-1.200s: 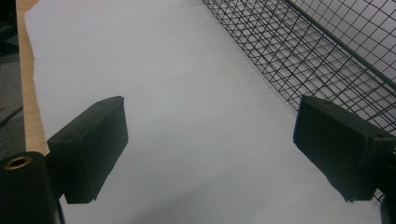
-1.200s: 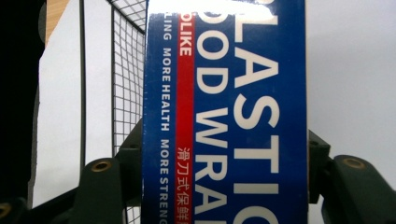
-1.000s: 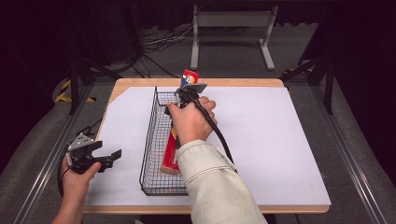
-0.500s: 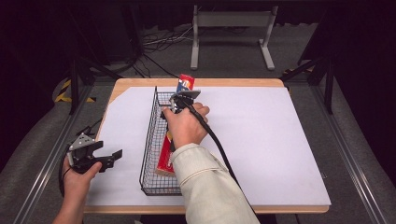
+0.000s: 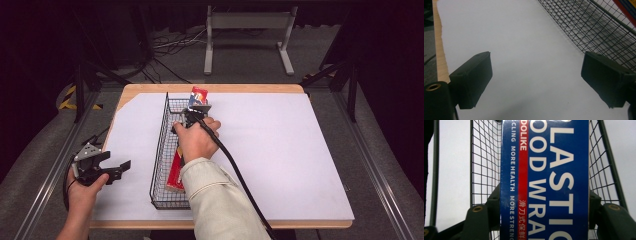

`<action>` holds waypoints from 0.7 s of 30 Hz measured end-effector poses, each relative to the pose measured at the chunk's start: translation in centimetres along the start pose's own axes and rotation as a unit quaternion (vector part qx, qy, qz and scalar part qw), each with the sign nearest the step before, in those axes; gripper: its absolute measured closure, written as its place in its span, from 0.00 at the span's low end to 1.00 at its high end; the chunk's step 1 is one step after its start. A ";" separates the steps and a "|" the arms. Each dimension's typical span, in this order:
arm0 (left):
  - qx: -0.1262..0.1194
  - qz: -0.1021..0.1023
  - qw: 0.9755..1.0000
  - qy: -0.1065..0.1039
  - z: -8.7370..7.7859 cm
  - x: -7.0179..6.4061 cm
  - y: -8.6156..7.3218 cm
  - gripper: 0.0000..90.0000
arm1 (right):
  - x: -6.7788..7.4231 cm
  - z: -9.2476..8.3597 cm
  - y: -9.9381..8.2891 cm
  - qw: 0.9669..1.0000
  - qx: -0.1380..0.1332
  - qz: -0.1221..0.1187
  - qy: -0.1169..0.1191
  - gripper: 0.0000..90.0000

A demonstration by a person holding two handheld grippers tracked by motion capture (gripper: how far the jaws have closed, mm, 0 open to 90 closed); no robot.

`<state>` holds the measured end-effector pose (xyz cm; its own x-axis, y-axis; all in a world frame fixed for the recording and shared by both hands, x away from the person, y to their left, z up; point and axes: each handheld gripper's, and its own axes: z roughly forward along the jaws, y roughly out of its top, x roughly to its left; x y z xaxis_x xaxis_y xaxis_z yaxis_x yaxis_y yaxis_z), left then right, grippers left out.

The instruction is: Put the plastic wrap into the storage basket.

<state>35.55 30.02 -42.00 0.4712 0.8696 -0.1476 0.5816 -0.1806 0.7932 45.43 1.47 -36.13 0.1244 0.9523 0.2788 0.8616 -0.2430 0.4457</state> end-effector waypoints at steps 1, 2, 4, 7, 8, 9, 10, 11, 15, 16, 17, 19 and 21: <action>0.000 0.000 1.000 0.000 0.0 0.0 0.0 0.12 | 0.1 0.1 -0.1 1.000 0.000 -0.001 -0.002 0.44; 0.000 0.000 1.000 0.000 0.0 -0.1 0.0 0.12 | 0.1 0.1 -0.2 1.000 0.000 -0.003 -0.003 0.44; 0.001 0.001 1.000 -0.001 0.1 -0.1 0.0 0.12 | 0.1 0.1 -0.2 1.000 0.001 -0.003 -0.003 0.44; 0.004 0.003 1.000 -0.002 0.1 -0.1 0.0 0.12 | 0.2 0.1 -0.5 1.000 0.007 -0.003 -0.002 0.44; 0.004 0.002 1.000 -0.001 0.1 -0.2 0.0 0.12 | 0.2 0.2 -0.6 1.000 0.008 -0.003 -0.003 0.44; 0.004 0.002 1.000 -0.001 0.1 -0.2 0.0 0.12 | 0.3 0.3 -0.7 1.000 0.007 -0.004 -0.003 0.44; 0.004 0.002 1.000 -0.001 0.1 -0.2 0.0 0.12 | 0.3 0.5 -0.8 1.000 0.007 -0.004 -0.004 0.44; 0.004 0.002 1.000 -0.001 0.1 -0.2 0.0 0.12 | 0.3 0.6 -0.9 1.000 0.006 -0.006 -0.005 0.44; 0.002 0.000 1.000 -0.002 0.2 -0.2 0.0 0.12 | 0.4 0.9 -1.1 1.000 0.008 -0.008 -0.011 0.43; 0.003 0.000 1.000 -0.002 0.3 -0.2 0.0 0.12 | 0.4 1.0 -1.1 1.000 0.011 -0.009 -0.012 0.43; 0.003 0.001 1.000 -0.002 0.3 -0.2 0.0 0.12 | 0.4 1.0 -1.2 1.000 0.013 -0.010 -0.012 0.43; 0.004 0.001 1.000 -0.002 0.3 -0.2 -0.1 0.12 | 0.5 1.2 -1.3 1.000 0.015 -0.013 -0.015 0.43; 0.004 0.001 1.000 -0.002 0.3 -0.2 -0.1 0.12 | 0.5 1.4 -1.4 1.000 0.017 -0.015 -0.019 0.43</action>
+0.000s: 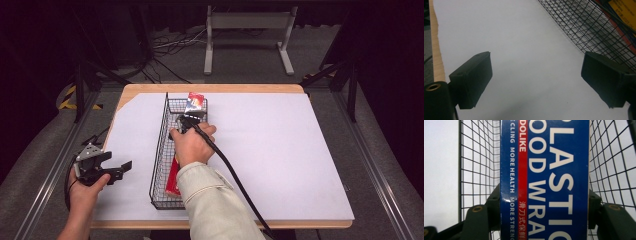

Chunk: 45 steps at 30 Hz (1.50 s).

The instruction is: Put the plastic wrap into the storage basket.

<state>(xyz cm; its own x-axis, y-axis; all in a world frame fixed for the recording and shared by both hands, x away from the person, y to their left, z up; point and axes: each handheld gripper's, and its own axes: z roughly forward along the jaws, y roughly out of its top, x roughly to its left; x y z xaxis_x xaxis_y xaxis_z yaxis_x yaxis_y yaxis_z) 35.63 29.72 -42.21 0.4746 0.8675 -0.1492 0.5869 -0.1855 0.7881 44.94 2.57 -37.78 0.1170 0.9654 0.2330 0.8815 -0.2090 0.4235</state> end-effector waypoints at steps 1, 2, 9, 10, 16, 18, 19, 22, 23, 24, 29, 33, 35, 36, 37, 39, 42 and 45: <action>0.000 0.000 1.000 0.001 0.0 0.0 0.0 0.12 | 0.0 0.1 -0.1 1.000 0.004 0.001 -0.001 0.43; 0.001 -0.001 1.000 0.002 0.1 0.0 0.0 0.12 | 0.0 0.2 -0.1 1.000 0.006 0.001 -0.001 0.43; 0.002 -0.002 1.000 -0.001 0.1 0.0 0.0 0.12 | -0.2 0.6 -0.2 1.000 0.005 0.003 -0.006 0.43; 0.002 0.001 1.000 0.001 0.1 0.0 0.0 0.12 | -0.4 0.7 -0.1 1.000 0.003 0.003 -0.008 0.43; 0.005 0.000 1.000 -0.001 0.2 0.0 0.0 0.12 | -0.6 0.9 -0.1 1.000 0.005 -0.003 -0.016 0.43; 0.005 -0.001 1.000 -0.001 0.2 0.0 -0.1 0.12 | -0.6 1.0 -0.1 1.000 0.006 -0.005 -0.016 0.43; 0.004 -0.001 1.000 -0.001 0.2 0.0 -0.1 0.12 | -0.6 1.0 -0.1 1.000 0.006 -0.006 -0.016 0.43; 0.004 -0.002 1.000 -0.001 0.2 0.1 -0.1 0.12 | -0.5 1.1 -0.1 1.000 0.009 -0.010 -0.018 0.43; 0.004 -0.002 1.000 -0.001 0.2 0.1 -0.1 0.12 | -0.5 1.1 -0.1 1.000 0.009 -0.012 -0.020 0.43; 0.002 -0.003 1.000 -0.001 0.3 0.1 -0.1 0.12 | -0.5 1.1 -0.1 1.000 0.009 -0.014 -0.022 0.43; 0.004 -0.005 1.000 -0.003 0.3 0.1 -0.2 0.12 | -0.3 1.2 -0.1 0.999 0.013 -0.025 -0.028 0.43; 0.003 -0.007 1.000 -0.002 0.4 0.1 -0.2 0.12 | -0.3 1.4 -0.3 0.999 0.028 -0.033 -0.032 0.43; 0.004 -0.007 1.000 -0.003 0.4 0.2 -0.2 0.12 | -0.3 1.4 -0.4 0.998 0.029 -0.035 -0.033 0.43; 0.003 -0.007 1.000 -0.003 0.4 0.2 -0.2 0.12 | -0.2 1.5 -0.4 0.998 0.029 -0.036 -0.034 0.43; 0.003 -0.008 1.000 -0.003 0.4 0.2 -0.2 0.12 | -0.2 1.7 -0.6 0.998 0.030 -0.044 -0.035 0.43; 0.005 -0.008 1.000 -0.003 0.4 0.2 -0.2 0.12 | -0.2 1.7 -0.6 0.998 0.031 -0.044 -0.035 0.43; 0.005 -0.009 1.000 -0.004 0.4 0.2 -0.2 0.12 | -0.3 1.9 -0.6 0.997 0.039 -0.052 -0.033 0.43; 0.006 -0.009 1.000 -0.004 0.4 0.2 -0.2 0.12 | -0.2 1.9 -0.6 0.997 0.039 -0.053 -0.035 0.43</action>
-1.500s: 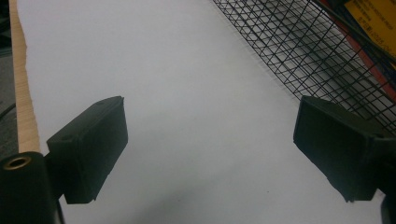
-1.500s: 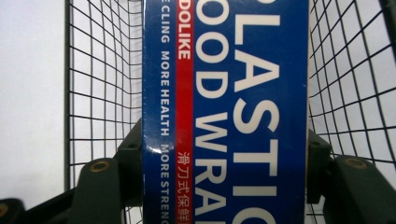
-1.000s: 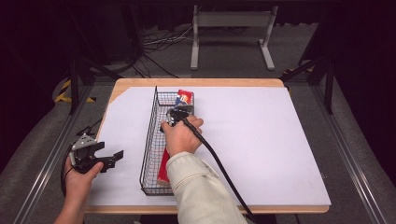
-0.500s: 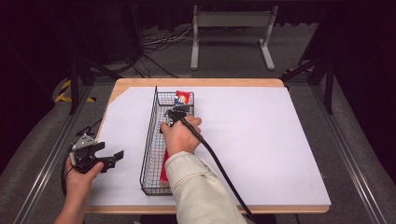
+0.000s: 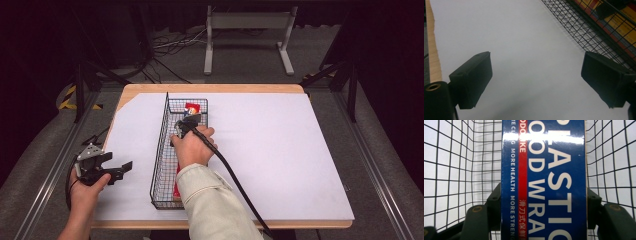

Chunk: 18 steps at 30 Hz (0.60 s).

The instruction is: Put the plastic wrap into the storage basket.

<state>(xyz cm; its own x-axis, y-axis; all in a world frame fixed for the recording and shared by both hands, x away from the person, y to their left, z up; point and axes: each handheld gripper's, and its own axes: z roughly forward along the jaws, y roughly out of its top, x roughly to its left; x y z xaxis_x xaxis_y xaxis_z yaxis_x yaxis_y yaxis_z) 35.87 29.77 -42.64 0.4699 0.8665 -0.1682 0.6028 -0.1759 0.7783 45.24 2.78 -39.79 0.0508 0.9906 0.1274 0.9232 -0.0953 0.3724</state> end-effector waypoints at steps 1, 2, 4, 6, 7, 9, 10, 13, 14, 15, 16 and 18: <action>0.000 0.000 1.000 0.000 0.0 0.0 0.0 0.12 | 0.0 0.0 0.0 1.000 0.000 -0.001 0.000 0.43; -0.001 -0.001 1.000 0.000 0.0 0.0 0.0 0.12 | 0.0 0.1 0.0 1.000 0.001 -0.002 0.002 0.42; -0.001 0.000 1.000 0.000 0.0 0.0 0.0 0.12 | 0.0 0.2 -0.1 1.000 0.004 -0.006 0.002 0.42; 0.000 0.001 1.000 0.002 0.0 0.0 0.0 0.12 | 0.0 0.4 -0.2 1.000 0.011 -0.014 0.004 0.38; 0.000 0.001 1.000 0.002 0.0 0.0 0.0 0.12 | 0.0 0.3 -0.2 1.000 0.006 -0.013 0.008 0.37; -0.002 0.002 1.000 0.001 0.0 -0.1 0.0 0.12 | 0.2 0.2 -0.2 1.000 0.002 -0.010 0.013 0.35; 0.000 0.002 1.000 0.000 0.0 -0.1 0.1 0.12 | 0.2 -0.2 0.0 1.000 -0.010 -0.009 0.020 0.34; -0.001 0.004 1.000 0.000 0.1 -0.2 0.1 0.12 | 0.2 -0.6 0.2 1.000 -0.013 -0.008 0.024 0.32; -0.001 0.004 1.000 0.000 0.1 -0.2 0.1 0.12 | 0.1 -0.7 0.2 1.000 -0.016 -0.009 0.024 0.32; -0.001 0.004 1.000 0.000 0.1 -0.2 0.0 0.12 | 0.1 -0.9 0.2 0.999 -0.016 -0.009 0.026 0.32; 0.003 0.006 1.000 0.000 0.1 -0.1 0.1 0.12 | 0.1 -1.0 0.3 0.999 -0.018 -0.011 0.027 0.31; 0.001 0.005 1.000 0.000 0.0 -0.1 0.1 0.12 | 0.1 -1.3 0.3 0.999 -0.023 -0.017 0.033 0.31</action>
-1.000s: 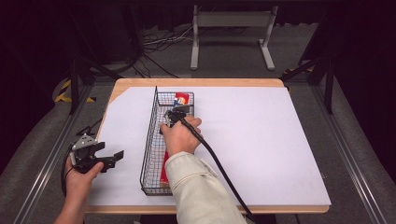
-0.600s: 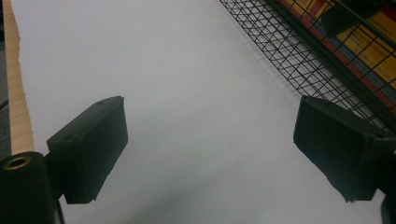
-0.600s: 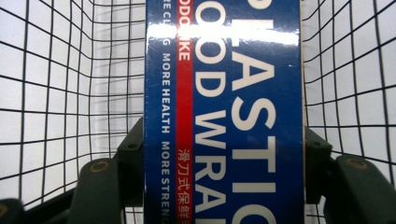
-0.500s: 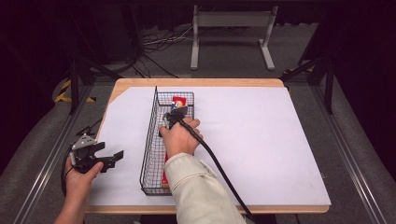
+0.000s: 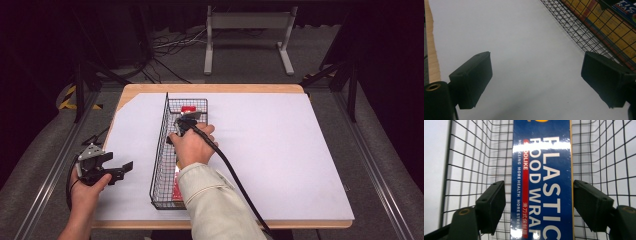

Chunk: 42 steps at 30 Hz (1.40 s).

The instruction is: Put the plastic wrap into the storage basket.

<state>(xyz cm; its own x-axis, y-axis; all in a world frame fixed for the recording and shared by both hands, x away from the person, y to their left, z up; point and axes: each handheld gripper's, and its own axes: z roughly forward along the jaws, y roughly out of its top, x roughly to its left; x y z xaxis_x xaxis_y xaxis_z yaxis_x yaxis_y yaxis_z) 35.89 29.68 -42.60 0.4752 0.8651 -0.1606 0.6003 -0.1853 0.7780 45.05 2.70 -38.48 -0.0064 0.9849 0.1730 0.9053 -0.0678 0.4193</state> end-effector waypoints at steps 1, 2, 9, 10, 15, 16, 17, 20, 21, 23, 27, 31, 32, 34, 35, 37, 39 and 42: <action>0.000 -0.001 1.000 0.000 0.0 0.0 0.0 0.12 | 0.0 -0.2 0.0 1.000 -0.004 -0.002 0.001 0.31; 0.002 -0.001 1.000 -0.001 0.0 0.0 0.0 0.12 | 0.0 -0.4 0.1 1.000 -0.012 -0.006 0.002 0.31; 0.001 -0.002 1.000 0.001 0.1 -0.2 0.0 0.12 | -0.1 -1.7 0.5 0.997 -0.077 -0.026 0.014 0.32; 0.001 -0.001 1.000 0.001 0.1 -0.2 0.0 0.12 | -0.1 -1.9 0.5 0.995 -0.089 -0.030 0.014 0.32; -0.001 -0.001 1.000 0.001 0.2 -0.2 0.0 0.12 | 0.0 -2.6 0.6 0.991 -0.123 -0.039 0.028 0.32; 0.001 0.001 1.000 0.002 0.2 -0.1 -0.1 0.12 | 0.0 -2.7 0.6 0.991 -0.124 -0.043 0.030 0.32; 0.001 0.001 1.000 0.002 0.2 -0.1 -0.1 0.12 | 0.0 -2.8 0.6 0.991 -0.125 -0.045 0.030 0.32; 0.001 0.001 1.000 0.002 0.2 0.0 -0.1 0.12 | -0.1 -3.0 0.6 0.988 -0.140 -0.056 0.032 0.32; 0.001 0.000 1.000 0.003 0.3 0.0 -0.1 0.12 | -0.1 -3.1 0.6 0.987 -0.144 -0.064 0.033 0.32; 0.002 -0.001 1.000 0.005 0.4 0.1 -0.2 0.12 | -0.3 -3.4 0.6 0.985 -0.147 -0.079 0.039 0.31; 0.002 0.003 1.000 0.005 0.3 0.0 -0.1 0.12 | -0.9 -4.0 0.8 0.982 -0.155 -0.103 0.046 0.29; 0.005 0.002 1.000 0.003 0.4 0.0 -0.1 0.12 | -1.5 -4.7 0.8 0.978 -0.157 -0.127 0.045 0.28; 0.006 0.003 1.000 0.003 0.4 0.0 -0.1 0.12 | -1.7 -4.8 0.9 0.977 -0.158 -0.132 0.046 0.28; 0.006 0.005 1.000 0.002 0.4 0.1 -0.1 0.12 | -1.9 -5.0 0.9 0.977 -0.159 -0.133 0.048 0.28; 0.006 0.005 1.000 0.002 0.4 0.1 -0.1 0.12 | -2.2 -5.3 1.0 0.976 -0.160 -0.136 0.052 0.28; 0.002 0.002 1.000 0.003 0.5 0.0 -0.1 0.12 | -2.6 -5.7 1.0 0.975 -0.163 -0.138 0.057 0.28; 0.002 0.001 1.000 0.003 0.5 0.0 0.0 0.12 | -3.1 -6.0 1.1 0.974 -0.167 -0.140 0.059 0.28; 0.004 0.002 1.000 0.003 0.5 0.0 0.0 0.12 | -4.1 -6.3 1.3 0.974 -0.163 -0.143 0.059 0.26</action>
<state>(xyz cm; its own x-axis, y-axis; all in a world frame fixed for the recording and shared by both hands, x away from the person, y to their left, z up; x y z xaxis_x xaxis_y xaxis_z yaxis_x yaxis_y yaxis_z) 36.26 29.47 -42.94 0.4737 0.8673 -0.1529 0.6030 -0.1928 0.7741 43.57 -2.39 -33.00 -0.3049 0.9471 0.0999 0.6768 0.1417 0.7224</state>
